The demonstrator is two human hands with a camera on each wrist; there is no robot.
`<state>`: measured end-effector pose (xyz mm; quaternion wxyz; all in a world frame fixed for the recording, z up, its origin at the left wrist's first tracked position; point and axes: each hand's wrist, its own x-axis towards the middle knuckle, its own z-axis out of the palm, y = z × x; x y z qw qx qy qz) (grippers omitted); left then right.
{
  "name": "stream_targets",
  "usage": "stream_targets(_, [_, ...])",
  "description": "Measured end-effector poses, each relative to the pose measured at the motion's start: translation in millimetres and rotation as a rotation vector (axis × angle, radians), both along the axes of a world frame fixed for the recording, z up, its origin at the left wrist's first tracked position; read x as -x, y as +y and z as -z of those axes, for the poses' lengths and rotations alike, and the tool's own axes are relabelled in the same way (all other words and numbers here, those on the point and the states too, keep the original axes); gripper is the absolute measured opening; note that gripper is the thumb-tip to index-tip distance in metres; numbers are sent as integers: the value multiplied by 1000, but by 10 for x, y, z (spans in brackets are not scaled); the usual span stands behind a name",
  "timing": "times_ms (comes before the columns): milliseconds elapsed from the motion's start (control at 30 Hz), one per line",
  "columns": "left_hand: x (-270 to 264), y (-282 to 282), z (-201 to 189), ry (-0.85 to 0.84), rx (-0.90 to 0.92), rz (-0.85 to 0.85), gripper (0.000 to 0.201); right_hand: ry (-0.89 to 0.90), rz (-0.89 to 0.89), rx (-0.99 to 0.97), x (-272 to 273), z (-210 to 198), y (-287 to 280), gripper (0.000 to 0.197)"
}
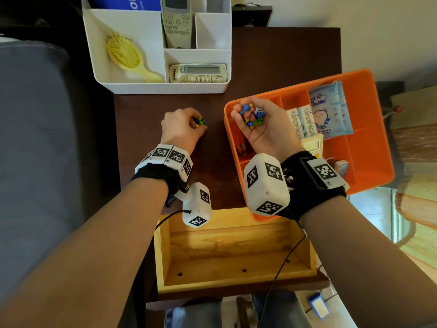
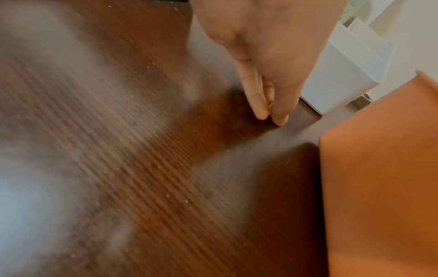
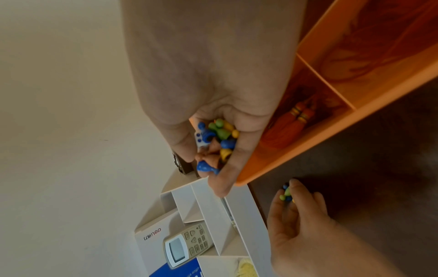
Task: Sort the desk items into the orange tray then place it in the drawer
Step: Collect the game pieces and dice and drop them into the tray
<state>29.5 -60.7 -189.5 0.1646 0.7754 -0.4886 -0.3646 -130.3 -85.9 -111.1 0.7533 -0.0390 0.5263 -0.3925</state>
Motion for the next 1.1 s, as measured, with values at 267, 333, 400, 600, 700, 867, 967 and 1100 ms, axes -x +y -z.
stream_targets(267, [38,57,23,-20,84,-40,25,3,-7,14,40,-6,33,14])
stream_targets(333, [40,86,34,21,104,-77,24,0,-13,20,60,-4,37,14])
stream_targets(400, [36,107,37,69,113,-113,22,-4,-16,24,78,-4,37,14])
stream_targets(600, [40,123,-37,158,143,-158,20,-5,-17,11,73,-8,43,15])
stream_targets(700, [49,122,-135,183,204,-195,20,-1,-29,6,59,-14,57,14])
stream_targets(867, [80,84,-382,311,305,-241,16,2,-42,-21,27,-56,74,18])
stream_targets(967, [100,52,-511,368,347,-210,13,-11,-57,-35,-2,-80,86,20])
stream_targets(1100, [158,4,-672,384,396,-43,18,-43,-71,-57,-21,-86,99,28])
